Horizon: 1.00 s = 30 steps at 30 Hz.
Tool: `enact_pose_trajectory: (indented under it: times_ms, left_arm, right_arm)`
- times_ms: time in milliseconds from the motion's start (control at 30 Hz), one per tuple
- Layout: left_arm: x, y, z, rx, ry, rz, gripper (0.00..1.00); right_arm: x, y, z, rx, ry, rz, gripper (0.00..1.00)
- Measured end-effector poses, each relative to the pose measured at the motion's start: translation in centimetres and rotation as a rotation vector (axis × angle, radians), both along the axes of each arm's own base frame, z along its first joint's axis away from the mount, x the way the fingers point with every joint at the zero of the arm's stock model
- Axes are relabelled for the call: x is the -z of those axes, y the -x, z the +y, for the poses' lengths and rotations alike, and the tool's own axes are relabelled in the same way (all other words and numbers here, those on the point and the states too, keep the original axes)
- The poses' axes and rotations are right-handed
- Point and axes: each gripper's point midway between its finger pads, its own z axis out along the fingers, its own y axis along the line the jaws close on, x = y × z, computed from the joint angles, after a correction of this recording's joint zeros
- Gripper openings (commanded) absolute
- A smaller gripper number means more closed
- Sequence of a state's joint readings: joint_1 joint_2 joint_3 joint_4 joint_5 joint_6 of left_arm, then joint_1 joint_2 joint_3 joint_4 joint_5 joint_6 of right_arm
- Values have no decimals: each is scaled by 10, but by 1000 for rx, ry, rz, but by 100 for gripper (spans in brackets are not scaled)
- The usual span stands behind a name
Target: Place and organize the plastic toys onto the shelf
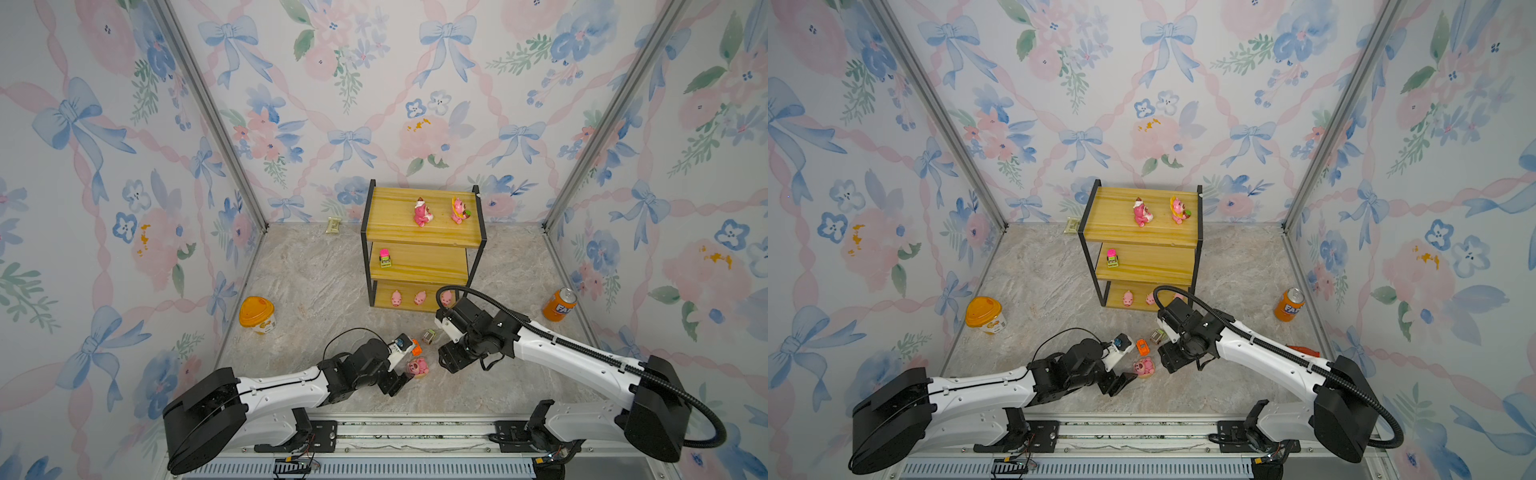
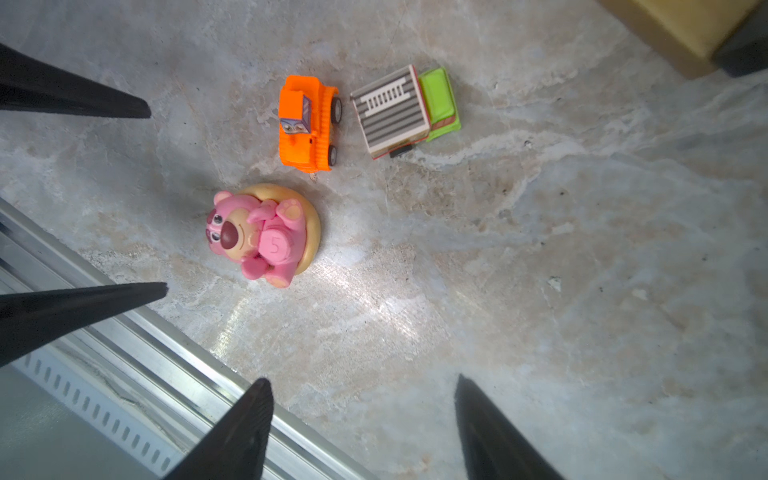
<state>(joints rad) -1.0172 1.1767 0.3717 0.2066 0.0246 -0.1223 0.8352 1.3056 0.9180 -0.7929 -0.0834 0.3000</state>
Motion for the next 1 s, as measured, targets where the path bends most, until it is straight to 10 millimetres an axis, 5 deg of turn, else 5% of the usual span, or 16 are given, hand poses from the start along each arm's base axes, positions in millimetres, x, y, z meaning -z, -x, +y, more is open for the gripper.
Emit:
enact_pose_trajectory:
  times_ms: [500, 1000]
  left_arm:
    - [11, 1, -37, 145, -22, 2, 81]
    - [22, -2, -64, 211, -38, 27, 70]
  right_arm:
    - [-4, -10, -31, 162, -29, -5, 73]
    - [-13, -18, -49, 253, -70, -19, 72]
